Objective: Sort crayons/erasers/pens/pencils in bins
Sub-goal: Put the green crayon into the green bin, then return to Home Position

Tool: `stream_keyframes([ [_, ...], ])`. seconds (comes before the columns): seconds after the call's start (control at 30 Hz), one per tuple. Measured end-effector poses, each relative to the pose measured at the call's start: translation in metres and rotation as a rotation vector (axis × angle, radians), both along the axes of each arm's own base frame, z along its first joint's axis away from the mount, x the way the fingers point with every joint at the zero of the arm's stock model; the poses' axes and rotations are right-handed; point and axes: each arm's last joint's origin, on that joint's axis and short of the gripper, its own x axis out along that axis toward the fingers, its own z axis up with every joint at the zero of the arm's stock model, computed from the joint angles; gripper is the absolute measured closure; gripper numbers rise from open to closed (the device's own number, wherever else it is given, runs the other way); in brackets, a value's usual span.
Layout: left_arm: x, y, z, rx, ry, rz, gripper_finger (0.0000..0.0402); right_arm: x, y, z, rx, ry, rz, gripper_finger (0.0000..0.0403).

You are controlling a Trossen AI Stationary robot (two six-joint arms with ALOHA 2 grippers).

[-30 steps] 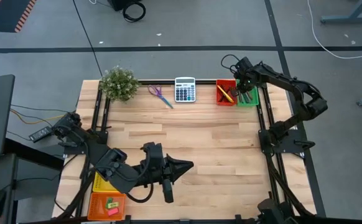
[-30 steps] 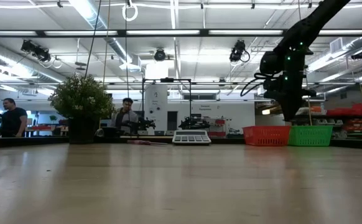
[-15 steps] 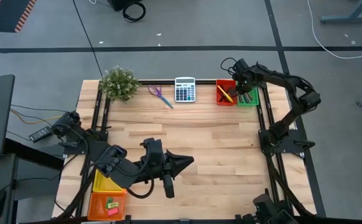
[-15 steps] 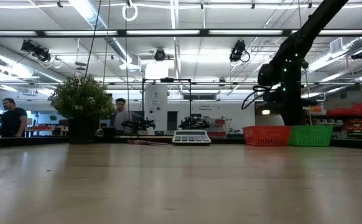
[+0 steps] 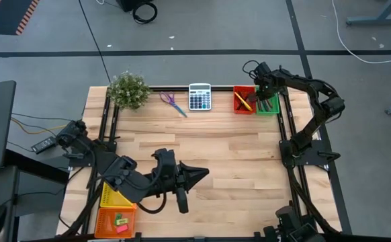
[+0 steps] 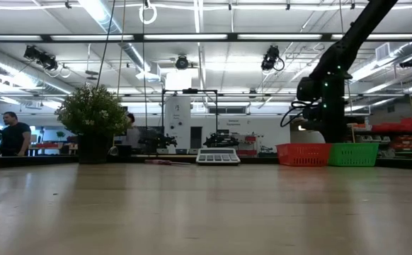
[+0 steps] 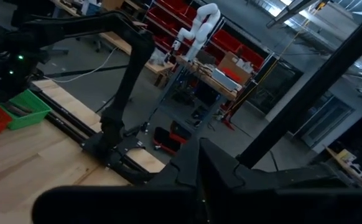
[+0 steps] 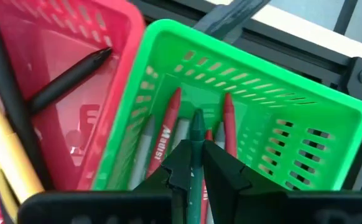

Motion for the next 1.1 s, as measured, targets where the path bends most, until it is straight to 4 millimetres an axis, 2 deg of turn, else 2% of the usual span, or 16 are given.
stream_keyframes([
  [0.13, 0.003, 0.006, -0.001, -0.001, 0.006, 0.018, 0.0378, 0.000, 0.000, 0.000, -0.002, -0.002, 0.002, 0.0354],
  [0.4, 0.010, 0.017, -0.001, 0.002, 0.011, 0.052, 0.0385, 0.004, 0.001, 0.000, -0.006, -0.008, 0.004, 0.0310],
  [0.53, 0.003, 0.029, 0.003, 0.024, 0.048, 0.064, 0.0379, 0.004, 0.005, 0.005, 0.004, -0.002, 0.054, 0.0298],
  [0.67, -0.025, 0.059, 0.019, 0.060, 0.122, 0.096, 0.0375, -0.001, 0.017, 0.030, -0.042, -0.033, 0.120, 0.0294],
  [0.77, -0.048, 0.084, 0.028, 0.148, 0.204, 0.148, 0.0380, -0.005, 0.031, 0.057, -0.095, -0.175, 0.177, 0.0295],
  [0.83, -0.056, 0.094, 0.028, 0.223, 0.243, 0.193, 0.0391, -0.008, 0.043, 0.077, -0.141, -0.268, 0.148, 0.0298],
  [0.93, -0.062, 0.106, 0.007, 0.265, 0.322, 0.207, 0.0395, -0.007, 0.067, 0.102, -0.203, -0.383, 0.155, 0.0304],
  [1.03, -0.065, 0.119, -0.035, 0.212, 0.359, 0.186, 0.0395, -0.005, 0.094, 0.116, -0.247, -0.473, 0.201, 0.0309],
  [1.1, -0.068, 0.126, -0.062, 0.158, 0.300, 0.160, 0.0397, -0.005, 0.111, 0.117, -0.251, -0.546, 0.220, 0.0312],
])
